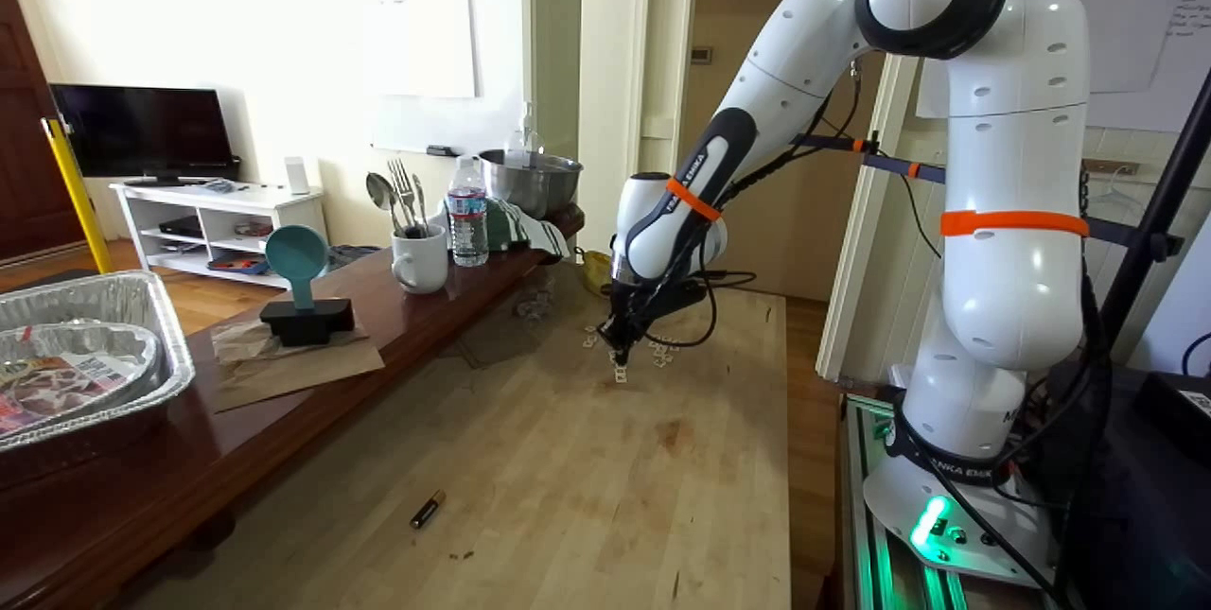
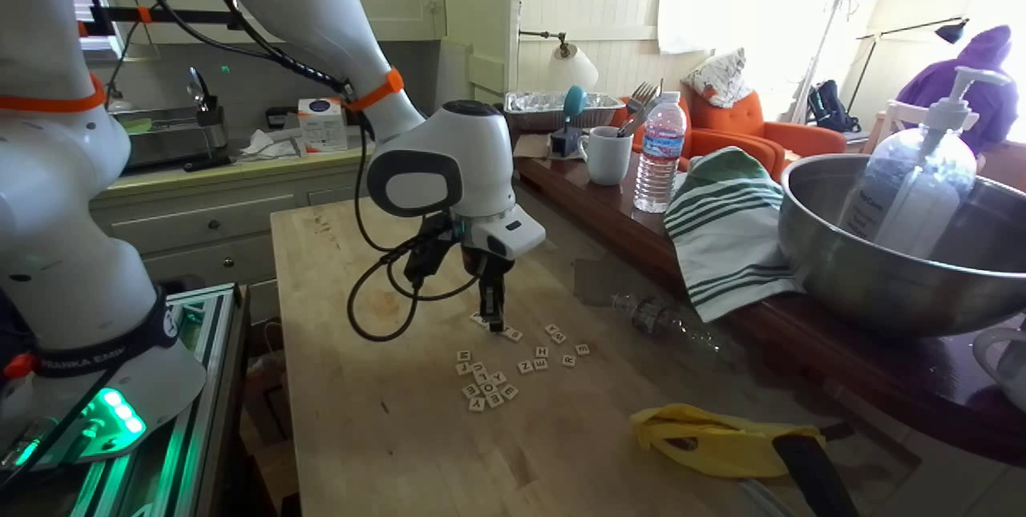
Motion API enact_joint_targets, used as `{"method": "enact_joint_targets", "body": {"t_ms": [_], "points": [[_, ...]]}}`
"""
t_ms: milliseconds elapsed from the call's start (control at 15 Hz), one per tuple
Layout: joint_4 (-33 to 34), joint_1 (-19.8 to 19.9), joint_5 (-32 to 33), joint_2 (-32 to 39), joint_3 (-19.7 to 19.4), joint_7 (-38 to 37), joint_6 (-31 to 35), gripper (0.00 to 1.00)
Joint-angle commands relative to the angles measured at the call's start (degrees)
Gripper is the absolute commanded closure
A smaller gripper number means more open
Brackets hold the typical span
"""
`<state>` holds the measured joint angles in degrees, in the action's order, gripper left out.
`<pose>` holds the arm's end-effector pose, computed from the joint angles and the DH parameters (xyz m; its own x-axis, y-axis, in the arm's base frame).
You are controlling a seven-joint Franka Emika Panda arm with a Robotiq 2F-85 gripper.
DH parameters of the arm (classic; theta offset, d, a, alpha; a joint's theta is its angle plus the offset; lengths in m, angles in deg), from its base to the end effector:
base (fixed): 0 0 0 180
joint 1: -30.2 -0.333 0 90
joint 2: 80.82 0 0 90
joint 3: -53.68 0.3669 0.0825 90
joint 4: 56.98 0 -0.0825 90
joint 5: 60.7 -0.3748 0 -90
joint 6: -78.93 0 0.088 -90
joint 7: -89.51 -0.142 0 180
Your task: Arrange the words to form poots
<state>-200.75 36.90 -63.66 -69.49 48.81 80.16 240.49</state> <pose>0.4786 -0.1008 0.2405 0.9107 -0.3979 0.1111 -0.3979 -0.9171 -0.0235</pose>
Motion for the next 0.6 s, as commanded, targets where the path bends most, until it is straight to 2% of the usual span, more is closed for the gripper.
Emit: {"method": "enact_joint_targets", "body": {"t_ms": [0, 533], "points": [[0.81, -0.98, -1.97, 1.77, -0.19, -1.31, 0.19, 1.0], [1.1, -0.95, -3.09, 1.98, 0.05, -1.64, -0.07, 1.0]]}}
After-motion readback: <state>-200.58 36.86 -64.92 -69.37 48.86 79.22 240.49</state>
